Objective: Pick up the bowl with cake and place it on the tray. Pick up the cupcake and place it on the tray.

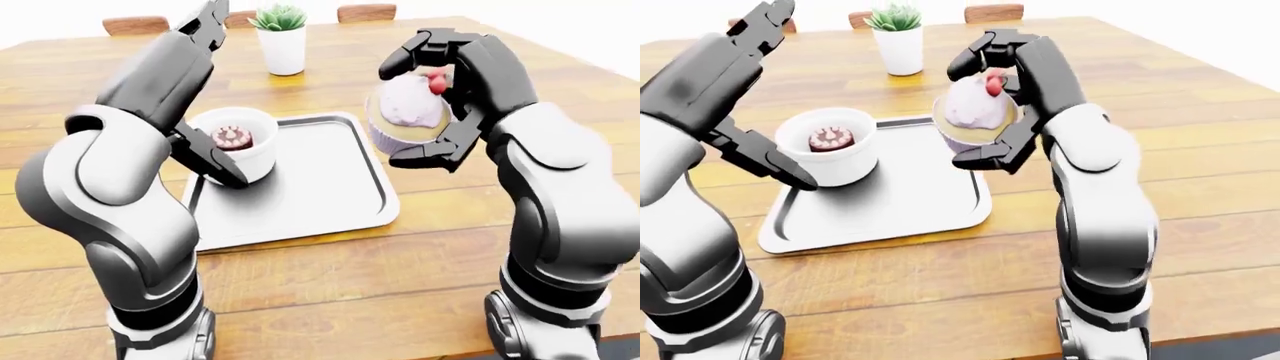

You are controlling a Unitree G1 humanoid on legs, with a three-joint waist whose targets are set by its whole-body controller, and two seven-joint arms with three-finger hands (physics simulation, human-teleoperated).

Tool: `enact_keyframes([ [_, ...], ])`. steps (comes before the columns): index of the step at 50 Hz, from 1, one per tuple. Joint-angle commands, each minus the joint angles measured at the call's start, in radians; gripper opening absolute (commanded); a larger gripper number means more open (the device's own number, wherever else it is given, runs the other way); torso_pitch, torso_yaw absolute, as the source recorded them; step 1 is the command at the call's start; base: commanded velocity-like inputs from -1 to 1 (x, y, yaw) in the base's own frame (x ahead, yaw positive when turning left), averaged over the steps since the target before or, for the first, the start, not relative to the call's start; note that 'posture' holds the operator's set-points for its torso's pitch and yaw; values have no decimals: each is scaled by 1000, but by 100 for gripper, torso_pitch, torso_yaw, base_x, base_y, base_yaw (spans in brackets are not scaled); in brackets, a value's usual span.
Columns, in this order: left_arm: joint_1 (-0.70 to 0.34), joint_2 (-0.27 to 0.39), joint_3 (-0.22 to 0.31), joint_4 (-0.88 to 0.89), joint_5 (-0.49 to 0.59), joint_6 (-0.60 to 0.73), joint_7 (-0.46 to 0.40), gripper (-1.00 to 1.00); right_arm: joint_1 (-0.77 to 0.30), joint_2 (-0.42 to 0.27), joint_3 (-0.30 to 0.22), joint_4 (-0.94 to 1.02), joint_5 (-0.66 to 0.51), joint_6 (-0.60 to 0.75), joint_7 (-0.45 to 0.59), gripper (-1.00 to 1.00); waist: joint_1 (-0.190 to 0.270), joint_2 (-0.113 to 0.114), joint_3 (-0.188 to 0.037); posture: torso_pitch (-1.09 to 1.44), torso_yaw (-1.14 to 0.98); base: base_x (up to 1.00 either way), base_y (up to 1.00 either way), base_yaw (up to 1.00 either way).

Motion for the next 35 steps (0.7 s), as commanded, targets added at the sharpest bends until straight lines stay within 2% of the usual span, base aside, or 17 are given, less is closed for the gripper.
enact_keyframes([
  [1, 24, -39, 10, -12, 6, -6, 21, 100, -4, 68, 21, 6, -62, -71, 18, -100, 5, -17, 4, 0, 0, 0, 0, 0],
  [11, 46, -46, 10, -31, -7, -7, 19, 100, 48, 226, 79, 129, -243, -217, 83, -100, 5, -26, -10, 0, 0, 0, 0, 0],
  [20, 72, -43, 13, -41, -23, -5, 32, 100, 106, 325, 105, 176, -345, -295, 129, -100, 7, -36, -38, 0, 0, 0, 0, 0],
  [28, 73, -38, 15, -36, -32, -5, 42, 100, 114, 364, 95, 197, -342, -307, 148, -100, 12, -49, -50, 0, 0, 0, 0, 0],
  [31, 70, -35, 17, -35, -35, -3, 42, 100, 90, 363, 95, 191, -332, -269, 170, -100, 15, -51, -47, 0, 0, 0, 0, 0],
  [35, 73, -36, 15, -34, -36, -4, 46, 100, 98, 366, 69, 228, -268, -249, 178, -100, 15, -48, -43, 0, 0, 0, 0, 0],
])
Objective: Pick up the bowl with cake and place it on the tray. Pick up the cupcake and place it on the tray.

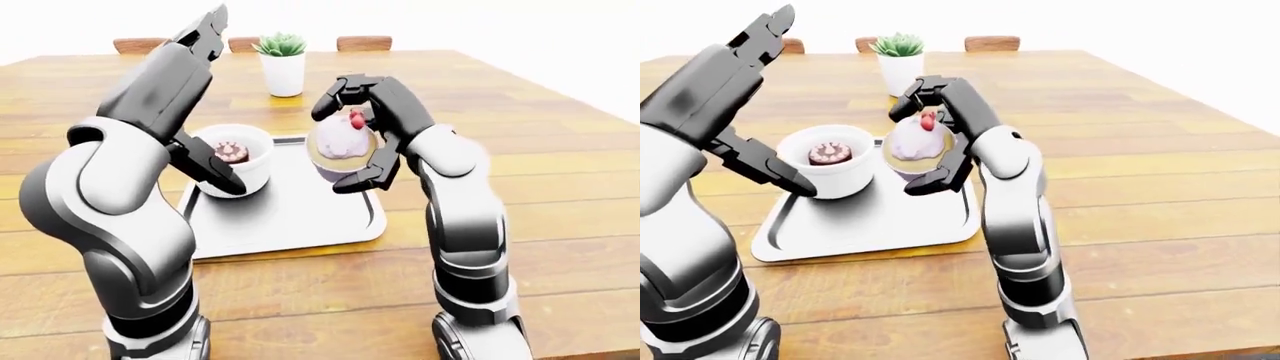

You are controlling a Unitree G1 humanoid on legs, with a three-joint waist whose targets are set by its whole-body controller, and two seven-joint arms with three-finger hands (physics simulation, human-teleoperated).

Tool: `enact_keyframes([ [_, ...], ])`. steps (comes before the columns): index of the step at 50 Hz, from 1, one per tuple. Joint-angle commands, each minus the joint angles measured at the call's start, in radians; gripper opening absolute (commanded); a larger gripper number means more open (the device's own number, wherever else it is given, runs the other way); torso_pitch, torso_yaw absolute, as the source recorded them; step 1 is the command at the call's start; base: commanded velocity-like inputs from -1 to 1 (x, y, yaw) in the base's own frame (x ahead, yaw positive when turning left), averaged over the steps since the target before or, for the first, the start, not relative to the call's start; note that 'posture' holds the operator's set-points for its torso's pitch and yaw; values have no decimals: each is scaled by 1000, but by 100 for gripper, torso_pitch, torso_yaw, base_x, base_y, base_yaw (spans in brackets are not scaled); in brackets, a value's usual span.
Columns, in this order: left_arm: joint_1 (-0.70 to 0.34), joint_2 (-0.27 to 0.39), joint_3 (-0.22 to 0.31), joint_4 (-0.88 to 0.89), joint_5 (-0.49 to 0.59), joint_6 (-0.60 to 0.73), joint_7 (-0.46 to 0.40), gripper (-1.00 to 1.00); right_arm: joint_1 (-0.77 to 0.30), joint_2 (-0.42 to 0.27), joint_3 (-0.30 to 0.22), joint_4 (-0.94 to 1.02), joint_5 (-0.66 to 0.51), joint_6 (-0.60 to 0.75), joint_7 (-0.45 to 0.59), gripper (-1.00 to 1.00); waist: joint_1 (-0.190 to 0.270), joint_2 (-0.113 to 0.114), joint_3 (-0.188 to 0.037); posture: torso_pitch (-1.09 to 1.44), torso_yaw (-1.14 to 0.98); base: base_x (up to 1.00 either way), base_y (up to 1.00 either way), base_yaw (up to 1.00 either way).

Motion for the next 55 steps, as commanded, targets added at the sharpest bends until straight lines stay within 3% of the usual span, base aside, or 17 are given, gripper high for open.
enact_keyframes([
  [1, 28, -55, 16, -14, 5, -9, 18, 100, 57, 72, -38, -3, 43, 1, -3, -100, 4, 3, 25, 0, 0, 0, 0, 0],
  [9, 38, -58, 15, -9, -2, -14, 31, 100, 10, 19, -58, 23, 156, 98, 24, -100, 6, 7, 27, 0, 0, 0, 0, 0],
  [21, 42, -58, 13, -4, -2, -17, 36, 100, -78, -61, -77, -2, 300, 320, 84, -100, 0, 28, 53, 0, 0, 0, 0, 0],
  [24, 43, -60, 12, 8, -6, -25, 48, 100, -121, -74, -104, 1, 336, 380, 87, -100, 0, 32, 57, 0, 0, 0, 0, 0],
  [33, 57, -75, 4, 17, -5, -37, 65, 100, -215, -137, -34, 47, 342, 427, 121, -100, -3, 55, 67, 0, 0, 0, 0, 0],
  [38, 60, -78, 4, 27, -12, -43, 77, 100, -354, -148, -21, 132, 308, 445, 165, -100, -7, 66, 67, 0, 0, 0, 0, 0],
  [42, 59, -77, 7, 26, -15, -40, 77, 100, -409, -131, -27, 256, 271, 364, 176, -100, -10, 74, 71, 0, 0, 0, 0, 0],
  [48, 57, -69, 13, 28, -24, -36, 81, 100, -378, -70, -52, 442, 210, 142, 126, -100, -18, 77, 66, 0, 0, 0, 0, 0],
  [55, 66, -63, 18, 34, -44, -32, 102, 100, -415, -52, -100, 638, 228, -22, 68, -100, -22, 84, 64, 0, 0, 0, 0, 0],
])
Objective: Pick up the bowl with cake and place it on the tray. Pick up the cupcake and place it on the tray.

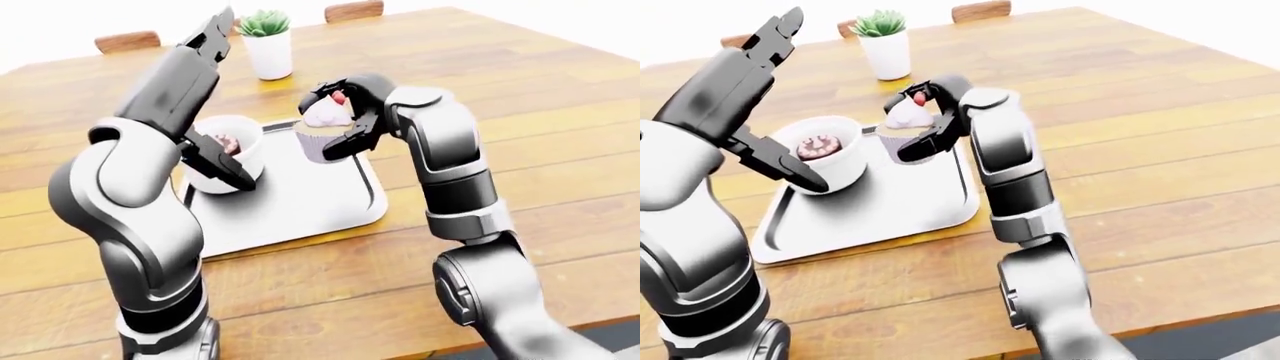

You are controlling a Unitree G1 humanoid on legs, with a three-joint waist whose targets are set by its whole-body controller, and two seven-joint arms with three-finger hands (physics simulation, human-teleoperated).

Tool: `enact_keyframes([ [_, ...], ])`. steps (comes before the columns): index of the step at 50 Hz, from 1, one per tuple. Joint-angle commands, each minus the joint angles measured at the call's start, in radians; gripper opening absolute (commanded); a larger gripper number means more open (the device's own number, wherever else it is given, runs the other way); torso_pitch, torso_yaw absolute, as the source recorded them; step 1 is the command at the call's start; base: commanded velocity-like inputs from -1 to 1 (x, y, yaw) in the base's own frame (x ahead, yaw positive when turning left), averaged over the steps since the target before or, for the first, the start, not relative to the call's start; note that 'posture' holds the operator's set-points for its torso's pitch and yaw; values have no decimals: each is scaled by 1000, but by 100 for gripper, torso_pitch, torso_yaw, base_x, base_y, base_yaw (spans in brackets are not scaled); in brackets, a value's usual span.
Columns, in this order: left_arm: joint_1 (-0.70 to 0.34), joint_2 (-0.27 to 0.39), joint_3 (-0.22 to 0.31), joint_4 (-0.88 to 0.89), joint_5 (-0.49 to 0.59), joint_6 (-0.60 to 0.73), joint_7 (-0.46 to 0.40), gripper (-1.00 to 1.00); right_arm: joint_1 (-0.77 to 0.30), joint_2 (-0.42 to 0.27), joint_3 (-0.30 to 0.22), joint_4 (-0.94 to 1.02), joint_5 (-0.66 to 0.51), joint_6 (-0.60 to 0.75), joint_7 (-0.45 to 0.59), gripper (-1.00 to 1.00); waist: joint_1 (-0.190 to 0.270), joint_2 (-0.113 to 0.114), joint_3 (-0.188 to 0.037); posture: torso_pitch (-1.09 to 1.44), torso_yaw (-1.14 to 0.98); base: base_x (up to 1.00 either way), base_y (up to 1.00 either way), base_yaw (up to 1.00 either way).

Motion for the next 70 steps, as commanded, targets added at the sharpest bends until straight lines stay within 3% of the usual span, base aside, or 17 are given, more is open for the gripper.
enact_keyframes([
  [1, 58, -11, -2, -19, 1, -7, 23, 100, -50, -3, -18, -13, 18, -86, -28, -100, 9, -31, -6, 0, 0, 0, 0, 0],
  [15, 70, -9, -2, -10, -13, -13, 44, 100, -27, 26, -10, 180, 46, -283, -116, -100, 6, -28, -15, 0, 0, 0, 0, 0],
  [24, 75, -6, -2, -9, -19, -13, 50, 100, 43, 59, 33, 141, 9, -294, -112, -100, 5, -28, -13, 0, 0, 0, 0, 0],
  [40, 72, -6, -2, -8, -21, -11, 52, 100, 119, 83, 40, 138, -71, -337, -85, -100, 6, -29, -16, 0, 0, 0, 0, 0],
  [41, 75, -7, -3, -9, -21, -12, 53, 100, 120, 83, 39, 138, -74, -338, -84, -91, 6, -30, -16, 0, 0, 0, 0, 0],
  [43, 78, -6, -2, -8, -24, -14, 56, 100, 126, 84, 40, 133, -80, -338, -80, -52, 6, -29, -17, 0, 0, 0, 0, 0],
  [48, 77, -6, -2, -7, -24, -12, 56, 100, 130, 88, 38, 130, -89, -337, -76, 0, 6, -28, -17, 0, 0, 0, 0, 0],
  [49, 77, -6, -2, -6, -24, -12, 58, 100, 132, 87, 39, 126, -91, -337, -74, 27, 6, -28, -17, 0, 0, 0, 0, 0],
  [51, 76, -6, -2, -5, -24, -12, 58, 100, 134, 88, 39, 119, -93, -333, -68, 54, 6, -27, -17, 0, 0, 0, 0, 0],
  [53, 80, -6, 0, -4, -28, -15, 62, 100, 136, 88, 39, 109, -96, -327, -64, 58, 6, -28, -17, 0, 0, 0, 0, 0],
  [58, 79, -5, -1, -7, -26, -12, 59, 100, 135, 86, 37, 110, -102, -327, -61, 93, 5, -27, -18, 0, 0, 0, 0, 0],
  [64, 73, -3, -1, -5, -27, -9, 57, 100, 103, 66, 29, 63, -108, -279, -32, 85, 6, -29, -17, 0, 0, 0, 0, 0],
  [70, 61, -1, -1, -8, -21, -2, 47, 100, 53, 32, 13, -139, -92, -95, 30, 86, 9, -31, -11, 0, 0, 0, 0, 0],
])
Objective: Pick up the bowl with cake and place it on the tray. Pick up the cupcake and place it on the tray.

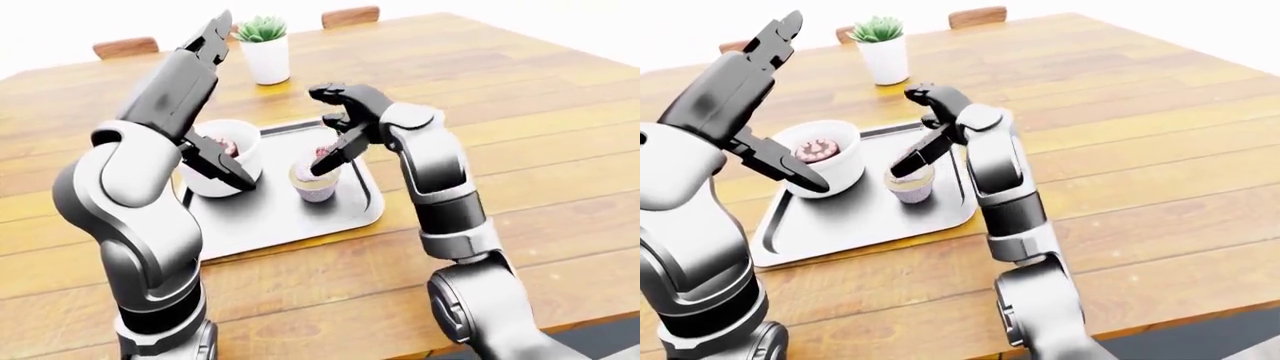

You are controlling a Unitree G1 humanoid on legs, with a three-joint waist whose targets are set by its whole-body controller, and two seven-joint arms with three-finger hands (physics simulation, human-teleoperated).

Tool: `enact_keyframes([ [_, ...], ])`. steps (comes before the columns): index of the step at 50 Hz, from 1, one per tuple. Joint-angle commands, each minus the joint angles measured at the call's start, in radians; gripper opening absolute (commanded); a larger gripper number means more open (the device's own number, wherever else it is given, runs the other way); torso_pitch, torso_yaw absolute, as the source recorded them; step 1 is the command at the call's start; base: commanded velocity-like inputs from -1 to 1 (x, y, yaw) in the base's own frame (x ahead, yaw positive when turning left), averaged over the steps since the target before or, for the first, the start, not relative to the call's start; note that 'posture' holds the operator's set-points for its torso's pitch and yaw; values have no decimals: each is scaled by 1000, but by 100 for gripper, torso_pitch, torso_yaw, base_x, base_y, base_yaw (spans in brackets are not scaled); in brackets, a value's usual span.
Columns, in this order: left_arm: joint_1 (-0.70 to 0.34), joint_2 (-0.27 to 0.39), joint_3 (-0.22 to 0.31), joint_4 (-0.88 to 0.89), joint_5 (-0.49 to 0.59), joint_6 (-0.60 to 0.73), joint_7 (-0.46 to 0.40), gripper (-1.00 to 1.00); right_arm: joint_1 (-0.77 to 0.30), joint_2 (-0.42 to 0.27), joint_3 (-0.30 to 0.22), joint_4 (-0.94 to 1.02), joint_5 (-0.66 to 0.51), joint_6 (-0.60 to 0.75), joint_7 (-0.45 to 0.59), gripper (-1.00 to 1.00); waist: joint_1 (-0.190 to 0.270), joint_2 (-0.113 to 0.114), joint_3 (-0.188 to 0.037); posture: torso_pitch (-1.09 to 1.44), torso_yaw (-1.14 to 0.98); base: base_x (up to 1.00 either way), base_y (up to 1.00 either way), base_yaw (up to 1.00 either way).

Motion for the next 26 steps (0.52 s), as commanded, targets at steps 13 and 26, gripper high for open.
enact_keyframes([
  [13, 58, -23, -13, -41, 28, -2, -3, 100, -94, -79, -1, -540, 61, 432, 101, 100, 13, -41, 5, 0, 0, 0, 0, 0],
  [26, 53, -42, -21, -57, 46, 1, -26, 100, -112, -114, -18, -529, 118, 431, 67, 100, 14, -30, 4, 0, 0, 0, 0, 0],
])
